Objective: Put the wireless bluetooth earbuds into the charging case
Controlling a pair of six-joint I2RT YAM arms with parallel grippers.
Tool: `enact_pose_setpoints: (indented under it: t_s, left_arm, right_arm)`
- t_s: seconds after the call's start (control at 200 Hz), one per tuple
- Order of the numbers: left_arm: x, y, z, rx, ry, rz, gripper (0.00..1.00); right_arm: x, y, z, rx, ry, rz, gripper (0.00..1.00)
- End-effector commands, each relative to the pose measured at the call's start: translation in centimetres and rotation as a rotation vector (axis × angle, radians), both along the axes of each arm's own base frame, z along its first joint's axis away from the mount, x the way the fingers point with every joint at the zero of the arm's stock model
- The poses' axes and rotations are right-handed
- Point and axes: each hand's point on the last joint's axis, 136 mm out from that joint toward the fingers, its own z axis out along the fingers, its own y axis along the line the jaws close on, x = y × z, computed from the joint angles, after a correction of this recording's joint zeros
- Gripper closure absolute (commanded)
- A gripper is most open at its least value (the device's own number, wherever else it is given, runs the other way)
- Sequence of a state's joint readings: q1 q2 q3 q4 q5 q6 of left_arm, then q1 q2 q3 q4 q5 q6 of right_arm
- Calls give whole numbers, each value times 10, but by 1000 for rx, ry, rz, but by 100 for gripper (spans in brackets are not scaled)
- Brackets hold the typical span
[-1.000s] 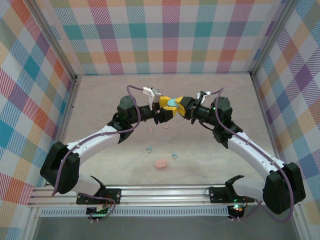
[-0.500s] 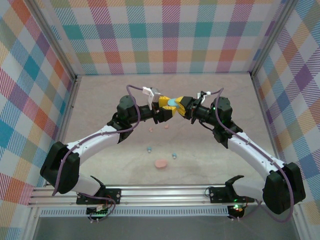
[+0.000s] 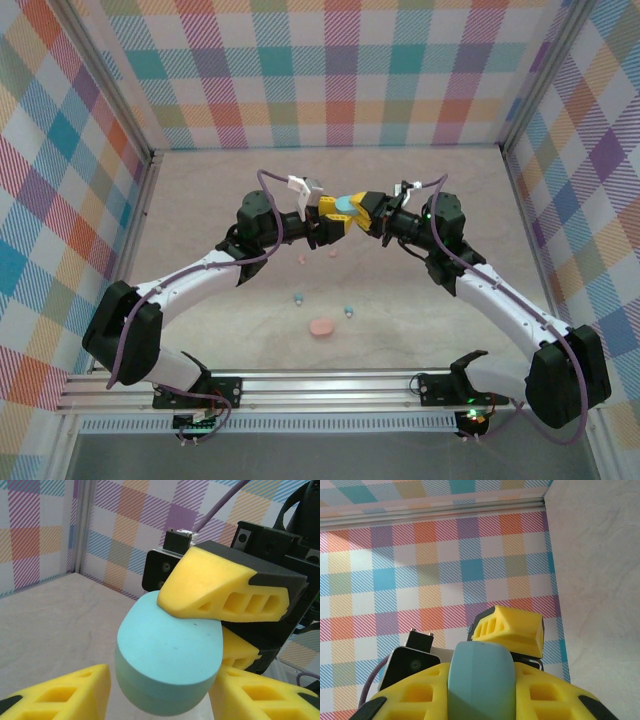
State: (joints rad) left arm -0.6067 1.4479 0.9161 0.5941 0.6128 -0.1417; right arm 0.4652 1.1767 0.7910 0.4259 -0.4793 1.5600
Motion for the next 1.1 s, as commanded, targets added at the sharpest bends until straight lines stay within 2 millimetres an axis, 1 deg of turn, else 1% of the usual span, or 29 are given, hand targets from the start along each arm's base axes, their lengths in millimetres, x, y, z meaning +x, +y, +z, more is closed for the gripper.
enact_pose_setpoints:
  t_s: [0.0, 0.105, 0.27, 0.325, 0.365, 0.4, 0.485, 0.55, 0.665, 0.93, 1.045, 1.095]
  left_arm:
    - [-2, 2, 18, -25, -52, -6, 47]
    - [-3, 2, 24, -38, -61, -12, 49]
    - [-3, 0, 25, -43, -63, -23, 66]
    - [-4, 0, 26, -50, -65, -25, 69]
    - [-4, 0, 27, -57, -66, -27, 68]
    - [-5, 0, 27, -61, -66, -31, 65]
    - [-5, -1, 28, -66, -59, -35, 49]
    - [-5, -1, 29, -66, -58, -35, 43]
    - [-4, -1, 29, -66, -61, -35, 43]
    - [-5, -5, 29, -68, -50, -66, 51]
    - [-5, -6, 26, -65, -42, -70, 52]
    - [-5, -6, 25, -65, -41, -70, 54]
  right_arm:
    - [-2, 4, 20, 21, -57, 19, 85]
    - [-2, 5, 17, 18, -49, 24, 85]
    - [-2, 5, 17, 25, -46, 26, 85]
    - [-3, 5, 17, 24, -46, 29, 84]
    - [-3, 6, 16, 24, -43, 33, 84]
    - [-3, 5, 15, 24, -40, 32, 84]
    - [-3, 5, 14, 27, -37, 30, 84]
    - [-4, 5, 15, 31, -37, 31, 84]
    - [-5, 5, 17, 36, -39, 35, 84]
    - [-5, 6, 15, 41, -29, 38, 83]
    - [-4, 5, 18, 50, -32, 35, 83]
    - [-5, 6, 19, 51, -36, 37, 83]
